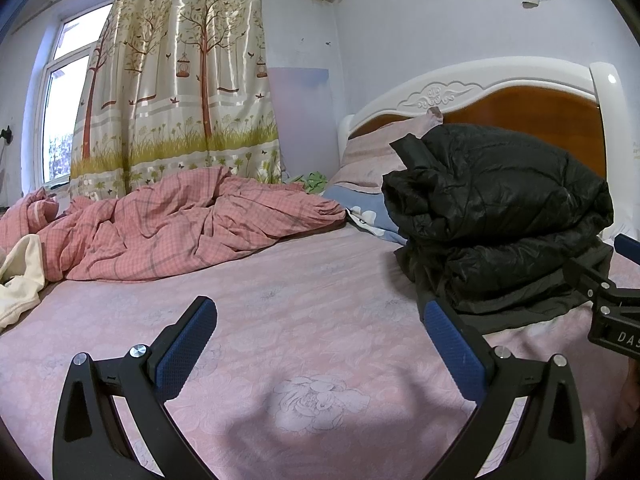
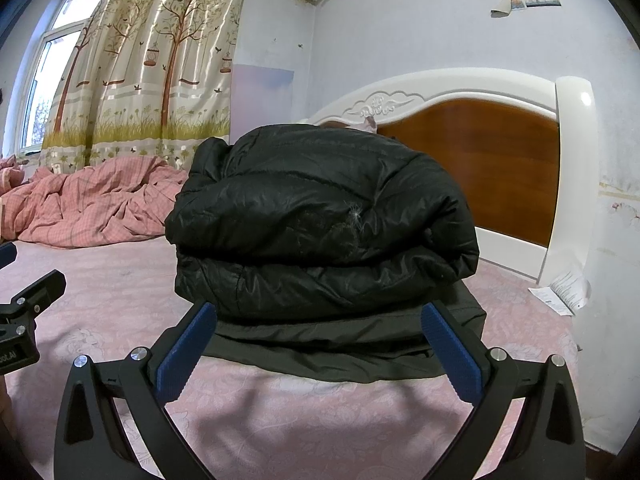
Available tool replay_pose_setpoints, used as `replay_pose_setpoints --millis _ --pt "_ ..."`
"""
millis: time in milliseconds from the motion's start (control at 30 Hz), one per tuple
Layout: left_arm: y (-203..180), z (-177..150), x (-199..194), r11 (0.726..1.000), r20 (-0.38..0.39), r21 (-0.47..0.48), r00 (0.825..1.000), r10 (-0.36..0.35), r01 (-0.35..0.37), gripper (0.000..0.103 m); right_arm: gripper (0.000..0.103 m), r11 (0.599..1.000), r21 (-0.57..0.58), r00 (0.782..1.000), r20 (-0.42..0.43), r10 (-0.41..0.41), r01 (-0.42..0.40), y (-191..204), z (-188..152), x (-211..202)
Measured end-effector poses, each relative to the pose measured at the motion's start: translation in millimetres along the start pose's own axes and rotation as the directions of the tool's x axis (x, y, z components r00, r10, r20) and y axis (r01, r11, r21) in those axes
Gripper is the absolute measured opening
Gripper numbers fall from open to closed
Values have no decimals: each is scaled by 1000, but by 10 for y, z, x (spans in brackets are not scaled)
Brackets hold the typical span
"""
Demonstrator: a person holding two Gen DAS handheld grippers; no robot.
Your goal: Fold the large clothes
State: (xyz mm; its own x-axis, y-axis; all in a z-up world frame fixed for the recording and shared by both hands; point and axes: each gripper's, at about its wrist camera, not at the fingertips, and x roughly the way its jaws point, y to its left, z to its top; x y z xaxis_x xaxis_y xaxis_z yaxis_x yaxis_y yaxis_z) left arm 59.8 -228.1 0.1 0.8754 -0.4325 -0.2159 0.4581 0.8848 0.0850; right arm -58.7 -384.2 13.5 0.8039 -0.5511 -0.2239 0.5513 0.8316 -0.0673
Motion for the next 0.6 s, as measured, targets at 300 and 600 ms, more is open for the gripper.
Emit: replay_pose_setpoints --millis 300,600 --pt "4 1 -6 1000 1 -1 1000 -1 1 103 103 1000 3 1000 0 1 -1 -1 7 -2" --pt "33 -4 -35 1000 0 7 1000 -2 2 103 103 1000 -2 1000 -10 -2 2 23 -51 2"
